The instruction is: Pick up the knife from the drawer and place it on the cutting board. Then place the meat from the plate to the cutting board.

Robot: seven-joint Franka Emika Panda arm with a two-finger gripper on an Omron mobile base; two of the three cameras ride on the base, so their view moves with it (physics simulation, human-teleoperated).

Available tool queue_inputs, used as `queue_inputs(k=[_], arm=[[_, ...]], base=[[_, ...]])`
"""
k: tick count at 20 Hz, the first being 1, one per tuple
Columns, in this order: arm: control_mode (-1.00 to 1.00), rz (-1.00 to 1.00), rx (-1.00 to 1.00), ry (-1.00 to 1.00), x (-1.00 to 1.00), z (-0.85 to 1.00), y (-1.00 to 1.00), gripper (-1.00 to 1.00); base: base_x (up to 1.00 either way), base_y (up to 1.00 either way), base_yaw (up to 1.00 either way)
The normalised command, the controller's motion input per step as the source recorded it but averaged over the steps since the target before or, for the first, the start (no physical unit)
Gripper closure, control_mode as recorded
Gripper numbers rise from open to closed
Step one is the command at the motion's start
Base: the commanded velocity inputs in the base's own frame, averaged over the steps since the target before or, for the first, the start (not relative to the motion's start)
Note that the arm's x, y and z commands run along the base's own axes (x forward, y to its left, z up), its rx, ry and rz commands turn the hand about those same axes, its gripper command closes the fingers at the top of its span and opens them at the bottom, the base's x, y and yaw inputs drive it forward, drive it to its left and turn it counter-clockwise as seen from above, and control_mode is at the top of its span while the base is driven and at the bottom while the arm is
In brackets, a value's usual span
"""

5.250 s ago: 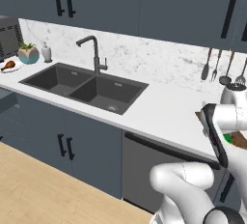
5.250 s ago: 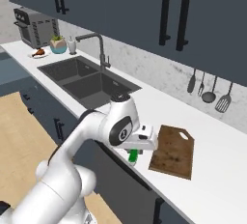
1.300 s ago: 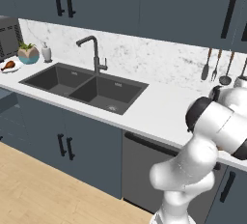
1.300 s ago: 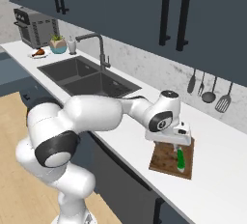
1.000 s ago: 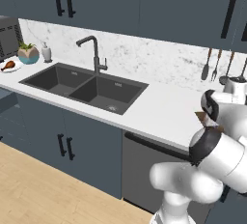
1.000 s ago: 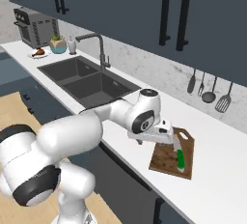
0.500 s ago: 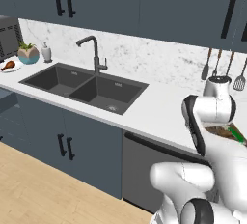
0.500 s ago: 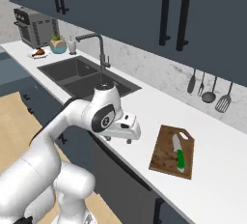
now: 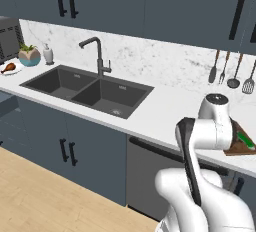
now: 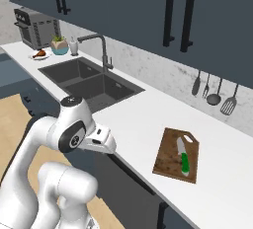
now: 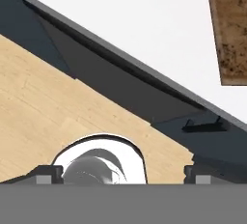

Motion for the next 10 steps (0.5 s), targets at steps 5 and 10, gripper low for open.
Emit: queue_inputs(k=[5,10], arm=[[1.00,0.00,0.01,0.00,-0.11,0.01,0.06,-1.00],[1.00,0.00,0.00,0.00,0.00,0.00,0.00,-1.00]], base=[[-0.53,0.80,0.02],[0.08,1.00,-0.02]])
